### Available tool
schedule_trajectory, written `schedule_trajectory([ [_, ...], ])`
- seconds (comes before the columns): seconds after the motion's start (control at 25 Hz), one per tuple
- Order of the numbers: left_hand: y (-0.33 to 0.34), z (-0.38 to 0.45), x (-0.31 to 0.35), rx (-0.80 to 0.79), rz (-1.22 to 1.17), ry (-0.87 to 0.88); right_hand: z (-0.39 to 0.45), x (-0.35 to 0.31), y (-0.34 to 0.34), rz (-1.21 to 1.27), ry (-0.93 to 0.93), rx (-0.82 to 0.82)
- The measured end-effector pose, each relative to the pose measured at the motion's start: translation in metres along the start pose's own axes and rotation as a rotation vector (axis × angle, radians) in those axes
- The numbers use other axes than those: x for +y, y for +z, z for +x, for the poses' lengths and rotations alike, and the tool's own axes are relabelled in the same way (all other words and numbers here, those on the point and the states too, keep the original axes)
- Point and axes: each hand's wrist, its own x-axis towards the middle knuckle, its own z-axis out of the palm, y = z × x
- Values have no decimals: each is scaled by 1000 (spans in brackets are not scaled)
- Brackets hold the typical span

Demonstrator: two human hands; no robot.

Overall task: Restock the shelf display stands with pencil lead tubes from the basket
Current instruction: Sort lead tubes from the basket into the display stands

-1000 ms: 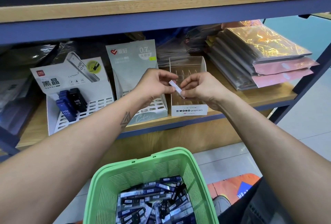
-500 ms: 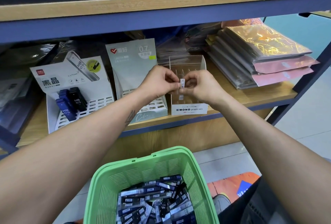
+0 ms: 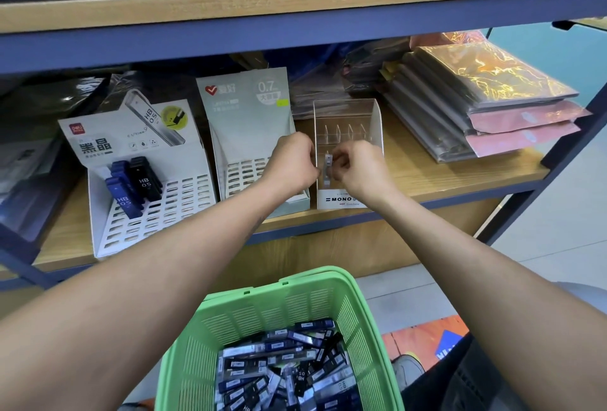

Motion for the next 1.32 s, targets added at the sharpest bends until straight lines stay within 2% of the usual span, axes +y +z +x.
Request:
schedule_trajectory([
  [0.48, 7, 6, 0, 26, -9, -58, -8, -3, 33, -139, 109, 131],
  [0.64, 7, 7, 1, 32, -3, -64, -5, -3, 36, -200, 142, 123],
  [0.88, 0, -2, -1, 21, -19, -70, -10, -10, 22, -170, 174, 84],
  [1.04, -16, -29, -13, 76, -145, -68, -31, -24, 13, -119, 124, 147],
  [1.12, -20, -54, -27, 46, -172, -51, -53, -33, 25, -96, 74, 52],
  [1.32, 11, -137, -84, -134, -61, -40, -118, -30, 95, -141, 29, -357],
])
